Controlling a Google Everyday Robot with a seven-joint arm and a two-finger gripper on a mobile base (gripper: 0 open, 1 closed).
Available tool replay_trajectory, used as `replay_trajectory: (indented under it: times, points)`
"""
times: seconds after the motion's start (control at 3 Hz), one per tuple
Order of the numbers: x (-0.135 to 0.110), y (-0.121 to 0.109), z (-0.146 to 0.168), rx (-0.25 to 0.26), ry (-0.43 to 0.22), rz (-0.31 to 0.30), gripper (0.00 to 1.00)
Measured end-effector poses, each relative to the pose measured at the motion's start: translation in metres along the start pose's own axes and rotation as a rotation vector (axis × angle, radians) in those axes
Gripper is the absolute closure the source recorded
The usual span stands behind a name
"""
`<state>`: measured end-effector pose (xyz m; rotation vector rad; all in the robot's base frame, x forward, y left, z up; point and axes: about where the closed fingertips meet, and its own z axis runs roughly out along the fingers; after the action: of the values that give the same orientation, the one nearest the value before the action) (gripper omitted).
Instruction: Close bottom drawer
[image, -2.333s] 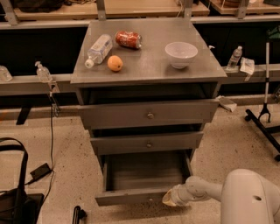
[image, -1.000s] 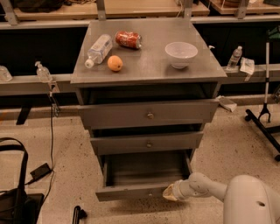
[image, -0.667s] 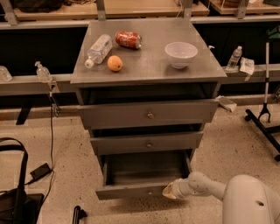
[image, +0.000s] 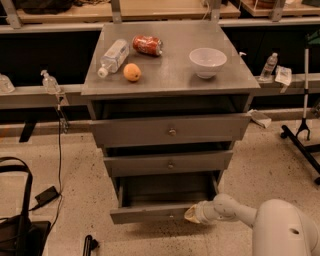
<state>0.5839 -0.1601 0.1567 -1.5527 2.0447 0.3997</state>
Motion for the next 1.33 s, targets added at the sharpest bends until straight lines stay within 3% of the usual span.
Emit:
replay_trajectory:
  times: [0.67,1.0,1.33]
  points:
    - [-0.008,0.015,-0.004,0.05,-0.044,-0.033,1.0]
    - [-0.009,0.026,-0.003,0.042,-0.056,-0.042,1.0]
    - [-0.007,0.023,0.0,0.048,-0.062,-0.042,1.0]
